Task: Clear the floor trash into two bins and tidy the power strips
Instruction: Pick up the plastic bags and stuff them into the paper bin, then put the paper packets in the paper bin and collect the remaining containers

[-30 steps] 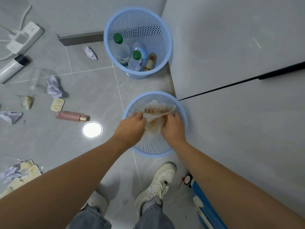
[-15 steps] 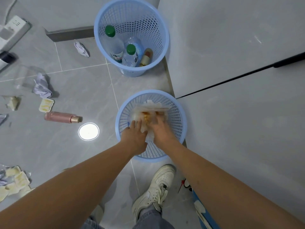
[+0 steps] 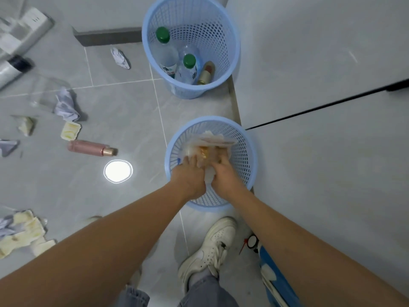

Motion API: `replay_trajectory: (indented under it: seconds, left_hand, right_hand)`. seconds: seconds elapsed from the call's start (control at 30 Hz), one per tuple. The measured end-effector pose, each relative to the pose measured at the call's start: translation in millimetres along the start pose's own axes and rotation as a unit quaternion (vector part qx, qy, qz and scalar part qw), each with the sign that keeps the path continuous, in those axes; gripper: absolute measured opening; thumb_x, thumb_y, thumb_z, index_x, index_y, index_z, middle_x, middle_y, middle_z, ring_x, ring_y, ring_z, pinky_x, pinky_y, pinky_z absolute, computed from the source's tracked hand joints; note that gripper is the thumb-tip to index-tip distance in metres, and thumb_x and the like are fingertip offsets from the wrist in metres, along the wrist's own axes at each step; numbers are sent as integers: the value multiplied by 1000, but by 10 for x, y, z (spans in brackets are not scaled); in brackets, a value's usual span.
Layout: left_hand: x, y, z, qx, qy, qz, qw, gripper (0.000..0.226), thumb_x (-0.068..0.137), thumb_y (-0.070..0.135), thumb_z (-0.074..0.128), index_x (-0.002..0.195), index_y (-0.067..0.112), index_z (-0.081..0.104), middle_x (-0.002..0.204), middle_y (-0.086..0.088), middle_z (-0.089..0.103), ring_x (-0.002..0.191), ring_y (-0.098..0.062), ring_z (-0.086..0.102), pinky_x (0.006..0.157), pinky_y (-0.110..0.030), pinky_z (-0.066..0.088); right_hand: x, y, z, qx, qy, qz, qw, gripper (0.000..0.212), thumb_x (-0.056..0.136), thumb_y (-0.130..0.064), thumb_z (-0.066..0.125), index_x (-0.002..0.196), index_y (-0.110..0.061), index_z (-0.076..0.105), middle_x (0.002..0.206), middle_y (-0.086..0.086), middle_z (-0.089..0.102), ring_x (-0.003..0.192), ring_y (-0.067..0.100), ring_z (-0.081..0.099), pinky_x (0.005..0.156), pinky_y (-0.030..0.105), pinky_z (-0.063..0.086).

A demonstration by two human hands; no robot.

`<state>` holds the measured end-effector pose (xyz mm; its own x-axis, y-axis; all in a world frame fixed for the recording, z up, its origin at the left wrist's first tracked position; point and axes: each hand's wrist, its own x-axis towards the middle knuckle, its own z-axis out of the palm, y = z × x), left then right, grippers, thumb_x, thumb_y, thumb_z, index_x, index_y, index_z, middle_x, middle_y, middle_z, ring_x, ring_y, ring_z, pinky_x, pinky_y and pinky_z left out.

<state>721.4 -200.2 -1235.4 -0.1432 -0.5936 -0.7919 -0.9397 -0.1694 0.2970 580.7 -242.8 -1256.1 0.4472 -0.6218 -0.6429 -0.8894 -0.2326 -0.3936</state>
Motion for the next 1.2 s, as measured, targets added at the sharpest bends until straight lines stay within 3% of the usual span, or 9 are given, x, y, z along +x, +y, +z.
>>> replay_trajectory:
  seconds: [0.1,0.2,0.33,0.47,0.57,0.7,0.83,1.0,1.2]
  left_hand:
    - [-392,-42,-97,-13,76,32,997,61,99,29,49,156,14,32,167,-17,12,150,-35,22,113,-46,37]
    - [-754,-73,-163,-44,122,50,990,58,99,29,49,154,16,36,167,-16,15,148,-34,28,113,-43,36]
    - [-1252,-183,-237,-99,158,41,982,55,100,29,46,153,16,37,160,-14,32,144,-31,34,113,-41,36]
    - [-1841,-543,-166,-174,169,-30,970,55,101,30,44,154,17,37,157,-13,36,144,-30,35,112,-43,38]
    - [-2298,-889,-18,-226,175,-103,953,55,103,33,41,156,20,34,160,-9,33,145,-28,34,112,-41,39]
    - [-2869,-1349,242,-298,199,-181,916,52,103,35,40,153,24,39,154,-3,40,138,-25,40,107,-40,44]
    - [-3364,-1870,626,-366,221,-246,870,49,103,34,41,151,24,43,145,0,46,134,-23,42,104,-40,46]
    - [-3848,-2518,1329,-438,199,-316,818,46,103,33,42,148,24,45,142,-2,49,132,-23,45,100,-39,48]
    - [-4026,-3078,2182,-518,172,-370,752,45,101,33,47,144,20,49,135,-7,54,122,-27,55,99,-40,49]
  right_hand:
    - [-320,-288,-262,46,74,-26,996,65,92,0,57,152,-18,43,158,12,31,131,31,48,102,40,50]
    - [-589,-518,-451,50,90,-28,994,70,85,13,54,149,-16,48,153,11,40,129,27,50,97,30,49]
    - [-849,-798,-623,41,111,-36,992,59,86,14,54,137,-14,59,140,6,52,123,23,52,98,35,50]
    - [-1020,-1290,-670,9,104,-109,989,42,87,8,57,122,-13,67,126,4,57,110,20,55,87,33,52]
    - [-1080,-1767,-611,-9,62,-159,985,37,89,4,57,119,-15,67,120,0,60,105,11,53,89,26,48]
    - [-1058,-2447,-422,-21,-10,-209,978,35,86,7,56,111,-12,72,107,3,68,105,21,63,93,34,51]
    - [-944,-3139,-79,-49,-52,-245,967,32,85,6,57,106,-13,72,102,2,71,100,22,67,92,34,51]
    - [-817,-3855,618,-93,-111,-271,952,30,87,0,62,111,-15,68,105,4,66,98,21,67,92,41,54]
    - [-667,-4485,1787,-210,-187,-277,919,32,92,-20,67,124,-21,64,123,5,57,109,25,62,97,37,51]
